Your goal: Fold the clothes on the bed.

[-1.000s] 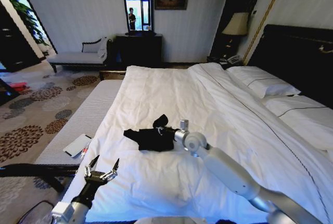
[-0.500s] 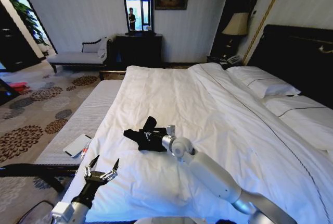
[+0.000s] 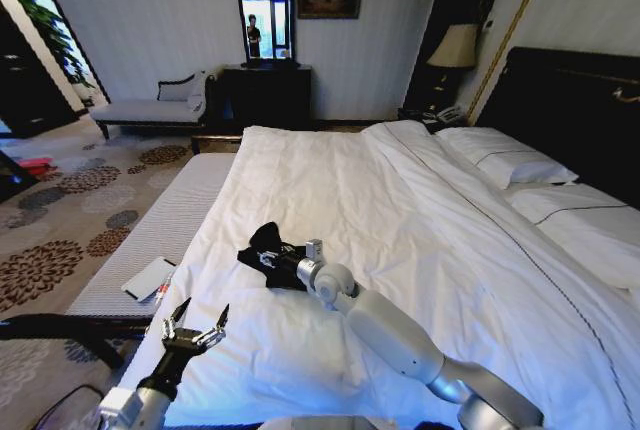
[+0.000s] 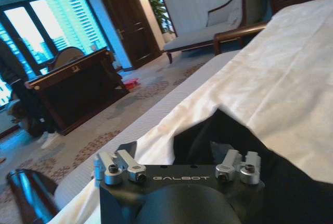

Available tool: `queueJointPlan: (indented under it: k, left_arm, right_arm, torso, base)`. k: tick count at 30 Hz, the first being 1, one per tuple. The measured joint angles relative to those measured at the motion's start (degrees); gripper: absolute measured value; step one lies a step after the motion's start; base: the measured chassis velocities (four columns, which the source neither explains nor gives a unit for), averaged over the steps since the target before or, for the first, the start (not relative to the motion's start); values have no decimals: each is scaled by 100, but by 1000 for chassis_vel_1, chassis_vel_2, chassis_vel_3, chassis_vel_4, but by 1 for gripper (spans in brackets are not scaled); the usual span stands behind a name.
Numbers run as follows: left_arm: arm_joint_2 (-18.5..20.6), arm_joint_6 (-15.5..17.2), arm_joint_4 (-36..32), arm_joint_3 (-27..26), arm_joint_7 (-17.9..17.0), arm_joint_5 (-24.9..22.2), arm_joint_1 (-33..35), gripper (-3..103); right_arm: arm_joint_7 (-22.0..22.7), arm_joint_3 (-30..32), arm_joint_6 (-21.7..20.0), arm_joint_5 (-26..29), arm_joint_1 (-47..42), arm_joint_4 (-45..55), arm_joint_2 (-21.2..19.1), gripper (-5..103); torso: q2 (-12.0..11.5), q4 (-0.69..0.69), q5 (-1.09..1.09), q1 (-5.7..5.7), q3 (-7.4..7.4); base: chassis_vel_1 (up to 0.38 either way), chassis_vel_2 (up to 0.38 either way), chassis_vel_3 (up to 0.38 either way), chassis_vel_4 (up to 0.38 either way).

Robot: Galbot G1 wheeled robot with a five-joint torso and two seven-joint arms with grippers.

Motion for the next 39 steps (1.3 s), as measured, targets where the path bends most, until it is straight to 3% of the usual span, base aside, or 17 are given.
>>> queueJointPlan:
  k: [2, 3, 7, 11, 15, 17, 23, 26, 30, 39]
  left_arm:
    - [0, 0, 0, 0, 0, 0, 0, 100]
    - [0, 0, 0, 0, 0, 0, 0, 100]
    - [0, 0, 0, 0, 0, 0, 0, 100]
    - [0, 0, 0, 0, 0, 0, 0, 100]
    - [0, 0, 0, 0, 0, 0, 0, 100]
    - [0, 0, 0, 0, 0, 0, 0, 100]
    - [0, 0, 0, 0, 0, 0, 0, 100]
    - [0, 0, 0, 0, 0, 0, 0, 100]
    - [0, 0, 0, 0, 0, 0, 0, 100]
    - [0, 0, 0, 0, 0, 0, 0, 100]
  right_arm:
    - [-47, 57, 0, -29, -126, 184, -108, 83]
    - [-103, 200, 33, -46, -342, 359, -240, 93]
    - [-138, 525, 211, -38, -585, 342, -301, 99]
    - [-141, 706, 429, -87, -565, -45, -208, 100]
    - [-162, 680, 719, -505, -364, -598, 17, 100]
    - [-218, 466, 971, -1102, -256, -888, 222, 100]
    - [-285, 71, 1246, -1812, -103, -1354, 656, 100]
    - [-539, -161, 1741, -2648, 140, -2219, 1077, 100]
    - [-665, -252, 1928, -2816, 283, -2847, 1308, 100]
    - [-713, -389, 2025, -2827, 287, -3180, 1297, 100]
  torso:
    - [0, -1, 1, 0, 0]
    - [0, -2, 0, 0, 0]
    - [0, -4, 1, 0, -1]
    - [0, -2, 1, 0, -1]
    - [0, 0, 1, 0, 0]
    - [0, 0, 1, 0, 0]
    - [0, 1, -1, 0, 0]
    - [0, 0, -1, 0, 0]
    - [0, 0, 0, 1, 0]
    - [0, -1, 0, 0, 1]
  base:
    - [0, 0, 0, 0]
    - [0, 0, 0, 0]
    - [0, 0, 0, 0]
    - [0, 0, 0, 0]
    - [0, 0, 0, 0]
    - [0, 0, 0, 0]
    - [0, 0, 0, 0]
    - [0, 0, 0, 0]
    - [0, 0, 0, 0]
    - [0, 0, 0, 0]
